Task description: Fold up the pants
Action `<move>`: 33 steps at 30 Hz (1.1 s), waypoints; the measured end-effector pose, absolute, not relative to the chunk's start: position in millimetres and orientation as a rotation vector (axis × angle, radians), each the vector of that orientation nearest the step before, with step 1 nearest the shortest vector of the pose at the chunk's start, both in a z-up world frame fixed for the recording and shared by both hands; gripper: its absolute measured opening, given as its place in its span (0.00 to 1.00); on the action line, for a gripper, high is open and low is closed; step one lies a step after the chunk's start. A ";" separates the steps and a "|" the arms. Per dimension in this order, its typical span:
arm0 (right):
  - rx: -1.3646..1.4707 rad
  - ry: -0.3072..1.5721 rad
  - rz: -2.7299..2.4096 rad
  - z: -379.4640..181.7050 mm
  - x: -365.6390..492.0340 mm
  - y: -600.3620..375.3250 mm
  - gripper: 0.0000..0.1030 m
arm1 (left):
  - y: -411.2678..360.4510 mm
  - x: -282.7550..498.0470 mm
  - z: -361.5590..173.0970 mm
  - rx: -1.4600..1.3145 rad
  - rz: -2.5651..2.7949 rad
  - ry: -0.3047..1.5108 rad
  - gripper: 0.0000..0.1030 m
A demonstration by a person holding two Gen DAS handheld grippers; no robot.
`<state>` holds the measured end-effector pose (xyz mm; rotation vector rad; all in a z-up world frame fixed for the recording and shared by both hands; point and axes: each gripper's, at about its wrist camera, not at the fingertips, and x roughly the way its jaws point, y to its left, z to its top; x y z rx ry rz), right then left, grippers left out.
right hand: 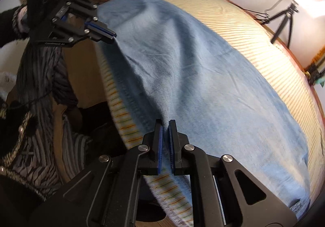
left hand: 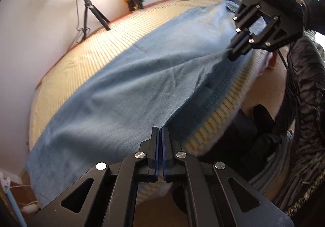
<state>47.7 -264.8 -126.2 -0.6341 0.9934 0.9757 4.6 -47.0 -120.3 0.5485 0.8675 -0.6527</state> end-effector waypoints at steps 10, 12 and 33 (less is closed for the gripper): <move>-0.683 1.066 1.000 -133.2 46.7 -265.8 0.10 | -29.6 2.7 -123.2 0.410 -0.591 0.907 0.11; -0.633 1.057 1.003 -122.8 51.5 -268.9 0.10 | -8.7 3.4 -111.3 0.301 -0.550 0.902 0.11; -0.563 0.917 1.106 -115.5 55.9 -188.1 0.29 | 296.2 -25.3 -148.5 -0.988 0.195 0.872 0.51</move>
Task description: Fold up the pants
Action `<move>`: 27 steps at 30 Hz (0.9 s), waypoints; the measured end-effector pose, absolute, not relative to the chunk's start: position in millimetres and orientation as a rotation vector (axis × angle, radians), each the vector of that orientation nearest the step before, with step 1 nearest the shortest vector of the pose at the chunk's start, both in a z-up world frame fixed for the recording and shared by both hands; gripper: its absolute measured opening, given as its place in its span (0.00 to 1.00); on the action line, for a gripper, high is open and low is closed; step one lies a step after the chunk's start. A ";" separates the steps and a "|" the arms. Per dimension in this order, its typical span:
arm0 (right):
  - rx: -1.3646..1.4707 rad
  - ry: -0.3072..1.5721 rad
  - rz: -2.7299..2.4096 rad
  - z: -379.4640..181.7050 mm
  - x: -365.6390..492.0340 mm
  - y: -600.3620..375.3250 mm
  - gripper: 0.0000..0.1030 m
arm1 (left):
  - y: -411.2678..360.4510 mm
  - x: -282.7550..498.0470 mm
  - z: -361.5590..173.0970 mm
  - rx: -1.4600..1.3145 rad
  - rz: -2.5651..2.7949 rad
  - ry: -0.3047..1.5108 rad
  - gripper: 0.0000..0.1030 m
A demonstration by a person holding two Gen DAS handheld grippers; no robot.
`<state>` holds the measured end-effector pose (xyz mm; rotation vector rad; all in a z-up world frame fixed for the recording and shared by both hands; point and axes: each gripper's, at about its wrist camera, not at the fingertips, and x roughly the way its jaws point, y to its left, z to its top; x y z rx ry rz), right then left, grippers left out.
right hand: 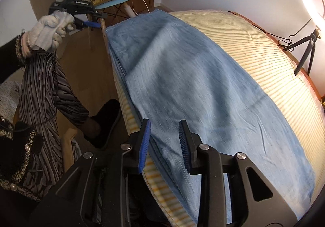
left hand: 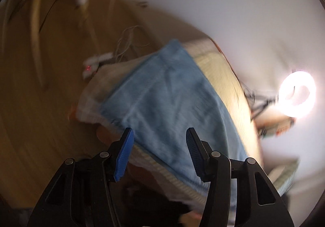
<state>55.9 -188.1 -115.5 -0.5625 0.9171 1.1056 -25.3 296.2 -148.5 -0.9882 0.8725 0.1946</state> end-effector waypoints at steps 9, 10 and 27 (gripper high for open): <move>-0.580 0.924 1.121 -120.6 57.0 -175.8 0.29 | 312.7 -46.9 -212.1 -1.265 0.241 0.697 0.58; -0.579 0.923 1.122 -120.2 57.0 -175.2 0.29 | 315.5 -49.6 -219.1 -1.297 0.241 0.674 0.58; -0.577 0.931 1.095 -116.6 59.1 -176.8 0.29 | 309.0 -48.5 -189.5 -1.154 0.233 0.497 0.63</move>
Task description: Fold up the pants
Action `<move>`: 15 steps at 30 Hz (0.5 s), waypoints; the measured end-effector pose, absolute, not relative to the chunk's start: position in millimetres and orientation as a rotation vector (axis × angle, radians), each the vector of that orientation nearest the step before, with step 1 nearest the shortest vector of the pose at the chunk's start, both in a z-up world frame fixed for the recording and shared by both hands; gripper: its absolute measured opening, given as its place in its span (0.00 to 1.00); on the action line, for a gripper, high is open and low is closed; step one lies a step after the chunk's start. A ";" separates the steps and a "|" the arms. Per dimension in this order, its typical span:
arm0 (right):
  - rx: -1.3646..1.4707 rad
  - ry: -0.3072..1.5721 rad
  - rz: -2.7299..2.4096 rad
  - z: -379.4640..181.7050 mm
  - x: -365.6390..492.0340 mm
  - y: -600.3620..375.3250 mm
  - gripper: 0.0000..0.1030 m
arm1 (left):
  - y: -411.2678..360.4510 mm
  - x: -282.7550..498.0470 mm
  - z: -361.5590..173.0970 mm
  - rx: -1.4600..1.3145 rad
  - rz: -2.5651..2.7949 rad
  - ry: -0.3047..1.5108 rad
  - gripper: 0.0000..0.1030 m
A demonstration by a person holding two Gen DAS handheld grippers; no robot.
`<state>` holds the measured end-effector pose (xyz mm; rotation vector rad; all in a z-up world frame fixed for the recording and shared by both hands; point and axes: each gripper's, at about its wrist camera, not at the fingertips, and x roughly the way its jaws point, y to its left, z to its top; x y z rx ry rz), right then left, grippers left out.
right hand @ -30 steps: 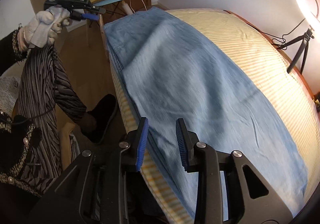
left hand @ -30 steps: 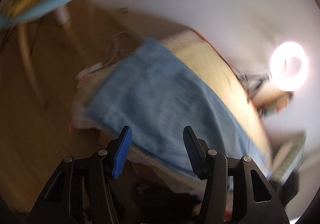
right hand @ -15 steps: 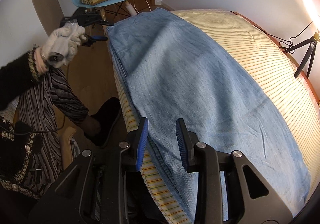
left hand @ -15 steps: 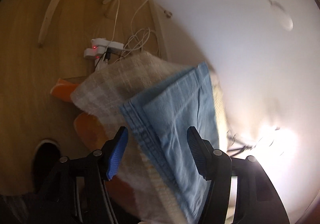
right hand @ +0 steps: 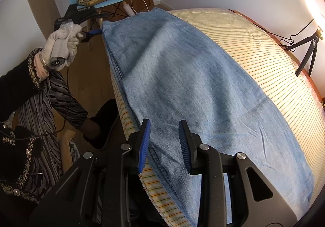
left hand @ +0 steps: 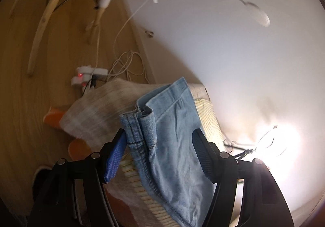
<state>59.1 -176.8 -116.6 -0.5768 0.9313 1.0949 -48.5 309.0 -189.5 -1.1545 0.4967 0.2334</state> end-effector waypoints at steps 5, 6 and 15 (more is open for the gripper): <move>-0.592 0.932 1.111 -118.5 54.4 -172.2 0.29 | 297.0 -26.5 -185.7 -1.035 0.290 0.612 0.61; -0.602 0.930 1.116 -118.6 52.6 -171.2 0.29 | 294.4 -23.4 -185.3 -1.013 0.299 0.627 0.56; -0.683 0.951 1.135 -136.6 42.8 -162.3 0.29 | 286.9 -14.6 -167.2 -0.836 0.336 0.619 0.09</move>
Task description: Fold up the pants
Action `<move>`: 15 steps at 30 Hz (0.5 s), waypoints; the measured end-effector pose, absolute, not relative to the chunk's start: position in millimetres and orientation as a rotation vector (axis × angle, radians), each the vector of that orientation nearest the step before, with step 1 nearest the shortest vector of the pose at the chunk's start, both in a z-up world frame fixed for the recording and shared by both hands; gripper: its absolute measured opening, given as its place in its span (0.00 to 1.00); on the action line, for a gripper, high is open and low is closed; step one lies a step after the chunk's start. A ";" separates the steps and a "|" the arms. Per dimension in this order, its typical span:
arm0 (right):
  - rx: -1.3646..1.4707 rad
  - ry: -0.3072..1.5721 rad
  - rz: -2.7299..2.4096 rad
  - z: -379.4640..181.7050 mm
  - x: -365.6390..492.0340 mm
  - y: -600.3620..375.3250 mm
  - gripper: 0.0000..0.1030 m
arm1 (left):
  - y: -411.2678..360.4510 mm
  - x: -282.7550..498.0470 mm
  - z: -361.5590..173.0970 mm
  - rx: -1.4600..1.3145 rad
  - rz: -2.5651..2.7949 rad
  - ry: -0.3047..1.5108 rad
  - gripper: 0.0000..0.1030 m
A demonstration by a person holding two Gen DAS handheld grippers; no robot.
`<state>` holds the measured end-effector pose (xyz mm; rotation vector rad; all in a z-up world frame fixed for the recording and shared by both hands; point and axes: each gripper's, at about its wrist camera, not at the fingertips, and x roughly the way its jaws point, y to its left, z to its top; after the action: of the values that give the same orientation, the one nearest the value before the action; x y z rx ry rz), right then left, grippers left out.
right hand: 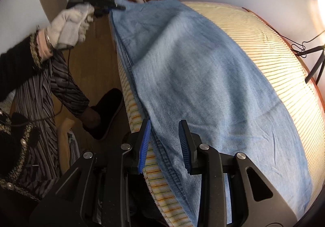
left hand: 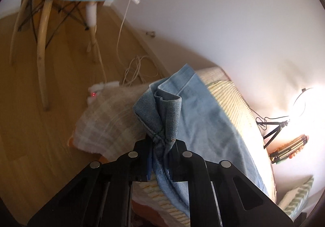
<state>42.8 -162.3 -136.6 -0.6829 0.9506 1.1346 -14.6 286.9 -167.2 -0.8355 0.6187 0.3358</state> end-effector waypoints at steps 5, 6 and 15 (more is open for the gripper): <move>-0.728 0.951 1.122 -150.8 38.4 -154.2 0.29 | 275.8 -19.2 -139.5 -0.762 0.317 0.570 0.09; -0.726 0.950 1.132 -150.1 36.5 -152.1 0.29 | 277.4 -18.7 -138.7 -0.743 0.323 0.571 0.08; -0.664 0.890 1.203 -145.2 24.9 -88.9 0.29 | 295.7 -25.6 -168.3 -0.890 0.279 0.583 0.08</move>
<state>24.9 -88.9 -145.2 -0.6636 0.8903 1.2029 -25.6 295.7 -168.3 -0.8899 0.5829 0.2793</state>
